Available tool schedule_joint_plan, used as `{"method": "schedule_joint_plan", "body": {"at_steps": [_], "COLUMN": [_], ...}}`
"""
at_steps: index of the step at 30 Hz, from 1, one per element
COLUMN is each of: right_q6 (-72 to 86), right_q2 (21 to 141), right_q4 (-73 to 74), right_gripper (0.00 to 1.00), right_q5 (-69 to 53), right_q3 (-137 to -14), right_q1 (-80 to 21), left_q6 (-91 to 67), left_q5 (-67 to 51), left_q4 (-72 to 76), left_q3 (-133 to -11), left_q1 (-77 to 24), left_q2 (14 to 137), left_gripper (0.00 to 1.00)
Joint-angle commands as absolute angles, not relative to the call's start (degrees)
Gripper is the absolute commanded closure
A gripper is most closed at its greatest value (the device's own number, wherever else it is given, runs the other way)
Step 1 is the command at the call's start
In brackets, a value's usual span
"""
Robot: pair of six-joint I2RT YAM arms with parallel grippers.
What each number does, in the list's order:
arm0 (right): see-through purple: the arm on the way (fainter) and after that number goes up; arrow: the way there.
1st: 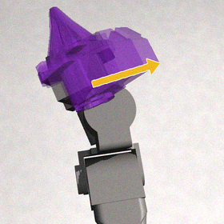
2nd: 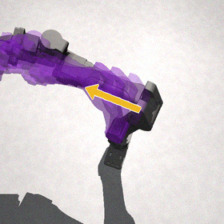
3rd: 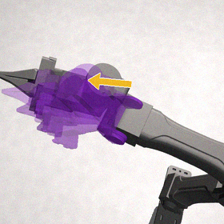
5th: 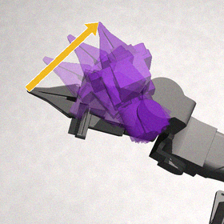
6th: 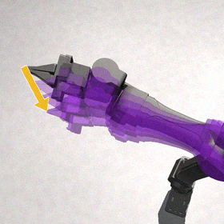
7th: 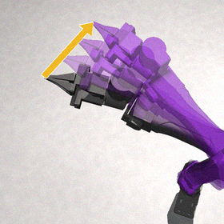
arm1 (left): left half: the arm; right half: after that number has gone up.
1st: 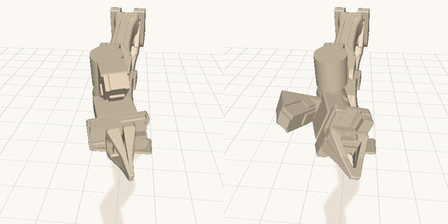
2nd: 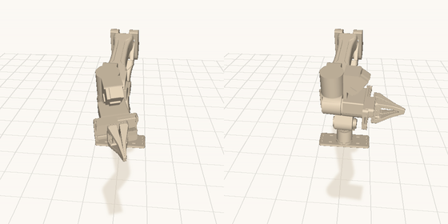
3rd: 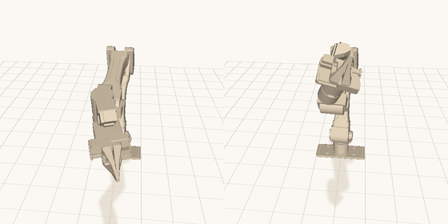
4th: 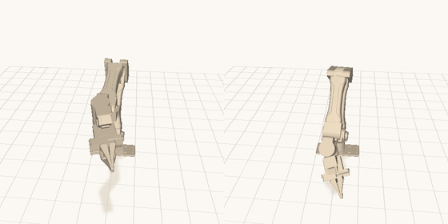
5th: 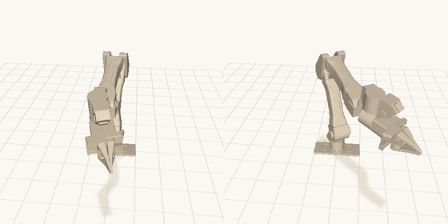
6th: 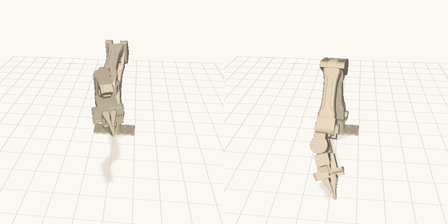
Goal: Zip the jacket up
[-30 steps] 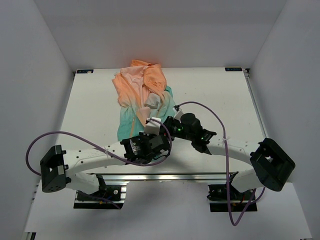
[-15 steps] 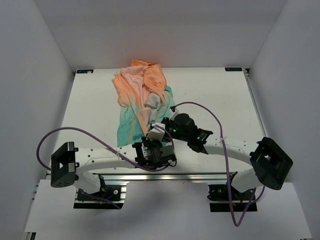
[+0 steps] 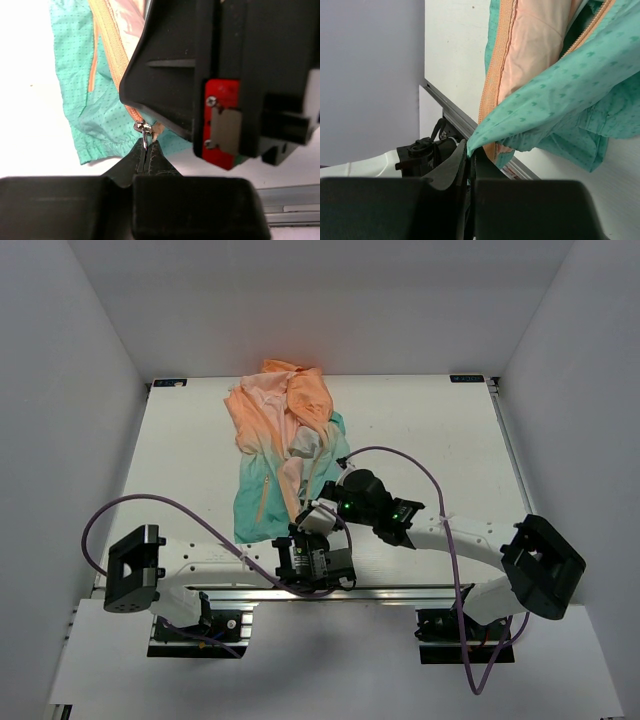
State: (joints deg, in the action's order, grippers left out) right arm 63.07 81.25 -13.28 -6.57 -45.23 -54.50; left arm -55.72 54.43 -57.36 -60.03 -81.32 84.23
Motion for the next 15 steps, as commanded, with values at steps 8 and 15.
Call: {"method": "schedule_joint_plan", "body": {"at_steps": [8,15], "right_q6": [57.66,53.36], "right_q2": [79.28,74.63], "right_q4": [-16.97,-13.09], "right_gripper": [1.00,0.76], "right_q5": [0.53,-3.68], "right_q3": [-49.83,-46.06], "right_q1": [-51.77,-51.68], "left_q6": [-58.27,-53.80], "left_q5": [46.76,49.31], "left_q4": [-49.74,-44.85], "left_q3": [-58.89,-55.47], "left_q1": [-85.87,-85.87], "left_q2": [80.78,70.33], "left_gripper": [1.00,1.00]}}
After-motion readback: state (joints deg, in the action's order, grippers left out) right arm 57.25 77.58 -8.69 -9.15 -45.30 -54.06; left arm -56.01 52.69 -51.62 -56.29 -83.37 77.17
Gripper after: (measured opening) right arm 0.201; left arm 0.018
